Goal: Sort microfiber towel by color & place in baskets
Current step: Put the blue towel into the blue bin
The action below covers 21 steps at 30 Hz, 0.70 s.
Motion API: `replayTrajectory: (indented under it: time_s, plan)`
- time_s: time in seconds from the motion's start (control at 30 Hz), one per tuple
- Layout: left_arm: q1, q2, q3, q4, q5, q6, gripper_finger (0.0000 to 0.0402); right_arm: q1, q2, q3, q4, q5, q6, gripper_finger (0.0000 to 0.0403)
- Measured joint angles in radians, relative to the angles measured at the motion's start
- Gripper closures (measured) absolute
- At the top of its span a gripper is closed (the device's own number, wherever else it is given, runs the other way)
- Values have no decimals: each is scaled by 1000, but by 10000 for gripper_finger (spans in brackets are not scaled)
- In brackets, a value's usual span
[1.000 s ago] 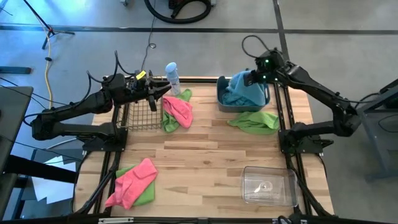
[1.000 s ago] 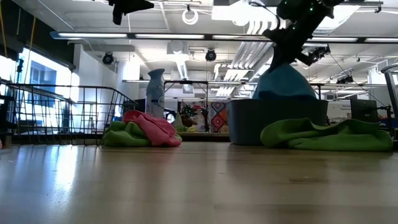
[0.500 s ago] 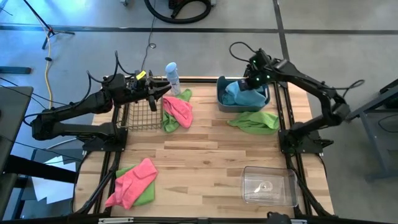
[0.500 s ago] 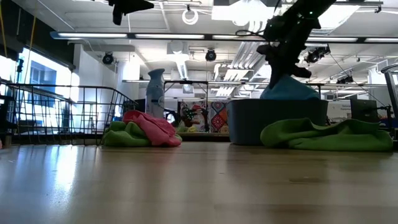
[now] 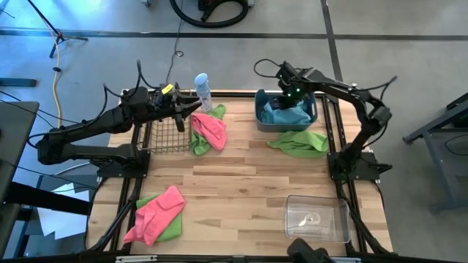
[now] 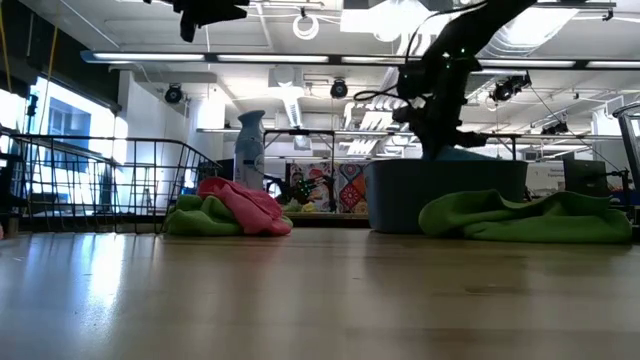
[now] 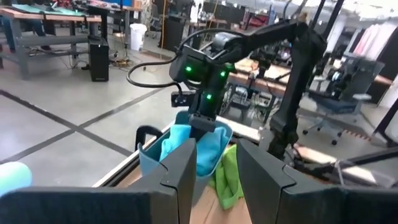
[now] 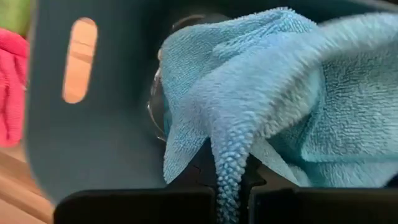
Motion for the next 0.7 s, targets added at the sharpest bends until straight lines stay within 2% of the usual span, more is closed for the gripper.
replayTrajectory:
  time_s: [0.2, 0.7]
  plan:
    - [0, 0, 0, -46, -11, 1, 298, -1, 65, 0, 17, 8, 51, 403]
    - [0, 0, 0, -42, -15, 10, 298, 21, 194, 0, 68, 22, 154, 403]
